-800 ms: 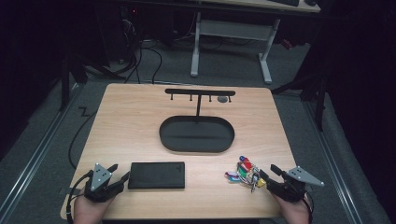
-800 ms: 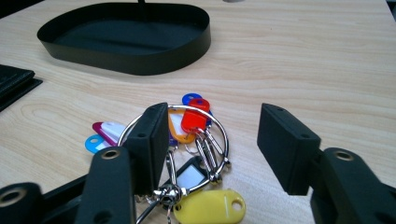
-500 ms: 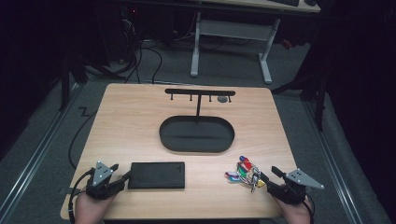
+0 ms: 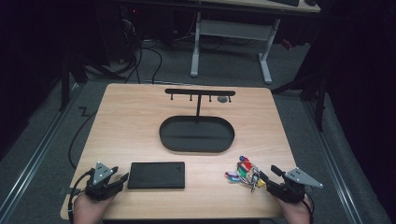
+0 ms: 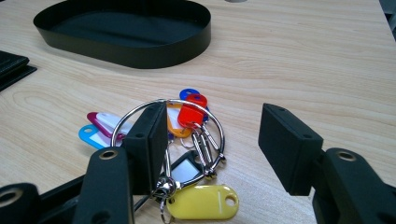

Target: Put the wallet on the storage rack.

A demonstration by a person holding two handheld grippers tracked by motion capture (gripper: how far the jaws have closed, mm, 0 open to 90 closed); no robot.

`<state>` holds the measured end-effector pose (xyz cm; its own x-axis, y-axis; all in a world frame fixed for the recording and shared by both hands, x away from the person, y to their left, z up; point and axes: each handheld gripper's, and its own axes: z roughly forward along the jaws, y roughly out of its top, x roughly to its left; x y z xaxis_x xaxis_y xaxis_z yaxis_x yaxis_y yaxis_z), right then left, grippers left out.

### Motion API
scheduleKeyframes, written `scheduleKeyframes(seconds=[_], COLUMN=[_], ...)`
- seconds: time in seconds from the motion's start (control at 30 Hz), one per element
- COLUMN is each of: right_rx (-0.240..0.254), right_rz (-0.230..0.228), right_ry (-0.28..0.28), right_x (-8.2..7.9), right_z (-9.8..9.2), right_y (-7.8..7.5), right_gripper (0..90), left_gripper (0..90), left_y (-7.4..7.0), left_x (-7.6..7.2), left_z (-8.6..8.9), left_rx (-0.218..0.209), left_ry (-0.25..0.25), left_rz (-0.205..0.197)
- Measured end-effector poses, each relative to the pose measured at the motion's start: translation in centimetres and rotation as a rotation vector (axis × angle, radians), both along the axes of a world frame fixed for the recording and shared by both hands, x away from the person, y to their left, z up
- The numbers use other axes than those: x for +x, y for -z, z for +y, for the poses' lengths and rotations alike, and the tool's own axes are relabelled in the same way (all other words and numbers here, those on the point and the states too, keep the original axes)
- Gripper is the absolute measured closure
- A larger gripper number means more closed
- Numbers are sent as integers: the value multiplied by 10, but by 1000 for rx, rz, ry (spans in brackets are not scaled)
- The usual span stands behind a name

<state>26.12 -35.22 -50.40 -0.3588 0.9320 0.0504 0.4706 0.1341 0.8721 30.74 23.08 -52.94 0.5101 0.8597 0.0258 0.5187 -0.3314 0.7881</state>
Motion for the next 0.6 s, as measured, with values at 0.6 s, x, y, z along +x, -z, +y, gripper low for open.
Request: scheduleKeyframes(seconds=[0.6], right_rx=[-13], right_rz=[1], right_ry=[-12], right_x=[3], right_z=[1], right_y=[1], right_gripper=[429], left_gripper=[830], left_y=[1], left_x=[-7], left_z=[-9], left_rx=[26], left_ry=[105], left_rz=[27])
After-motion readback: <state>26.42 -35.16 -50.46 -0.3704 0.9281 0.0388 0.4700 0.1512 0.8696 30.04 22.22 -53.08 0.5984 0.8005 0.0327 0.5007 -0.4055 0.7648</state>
